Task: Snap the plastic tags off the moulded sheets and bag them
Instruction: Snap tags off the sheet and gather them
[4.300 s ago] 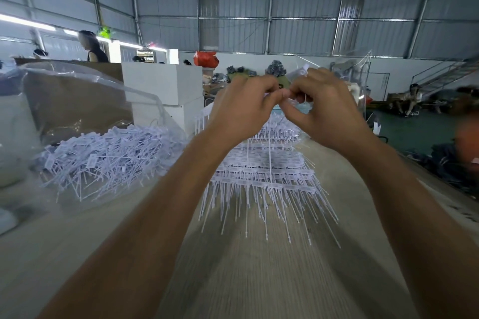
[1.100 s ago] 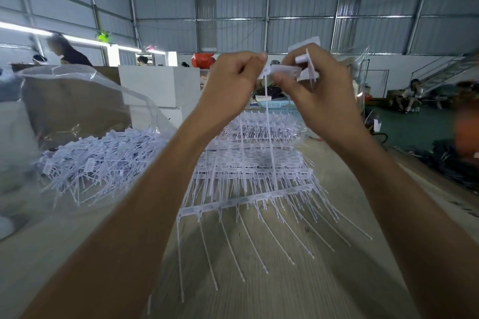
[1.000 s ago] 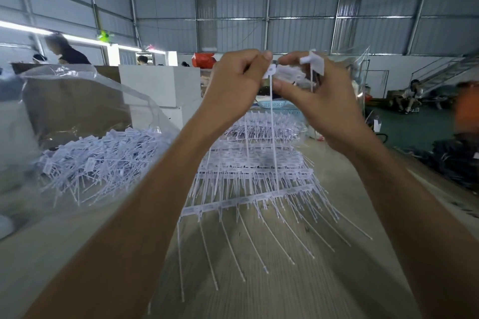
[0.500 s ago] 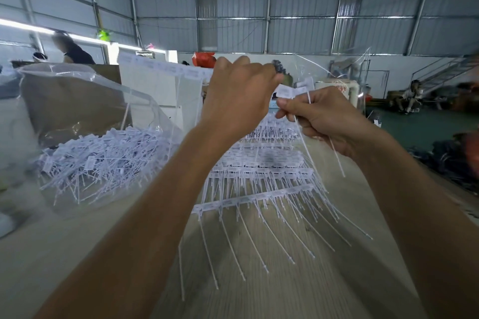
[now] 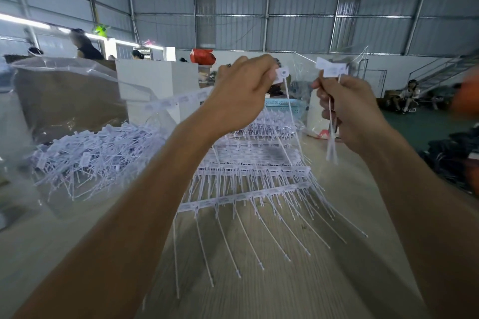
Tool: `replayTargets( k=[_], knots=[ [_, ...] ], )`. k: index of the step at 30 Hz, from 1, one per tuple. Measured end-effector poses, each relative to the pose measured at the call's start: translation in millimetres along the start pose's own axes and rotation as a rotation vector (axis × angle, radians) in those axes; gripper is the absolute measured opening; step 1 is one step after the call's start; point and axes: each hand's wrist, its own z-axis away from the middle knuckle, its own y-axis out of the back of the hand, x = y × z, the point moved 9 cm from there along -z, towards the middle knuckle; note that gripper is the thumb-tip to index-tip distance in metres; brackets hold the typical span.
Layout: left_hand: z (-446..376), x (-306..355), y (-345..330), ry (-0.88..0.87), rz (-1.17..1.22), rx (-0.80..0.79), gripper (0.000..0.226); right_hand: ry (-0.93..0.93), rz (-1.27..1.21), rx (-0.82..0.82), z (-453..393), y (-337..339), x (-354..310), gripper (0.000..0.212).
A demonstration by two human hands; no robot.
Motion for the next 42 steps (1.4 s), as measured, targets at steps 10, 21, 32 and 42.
replayTargets(
  k=[10, 21, 32, 42],
  knots=[
    [1.8, -1.7, -6.7, -0.004, 0.139, -0.059, 0.023, 0.251, 0.215, -0.156, 15.6, -35.4, -42.9, 0.03],
    [0.2, -15.8, 15.0, 0.014, 0.26, 0.164, 0.016, 0.445, 0.317, -0.319, 35.6, -59.7, -55.8, 0.013],
    [1.5, -30.0, 13.9, 0.264, 0.439, 0.19, 0.05, 0.373, 0.216, -0.314, 35.5, -71.5, -49.4, 0.022],
    [5.4, -47.4, -4.2, 0.492, 0.774, 0.034, 0.062, 0.981, 0.975, 0.073, 68.1, -71.2, -87.7, 0.015]
  ],
)
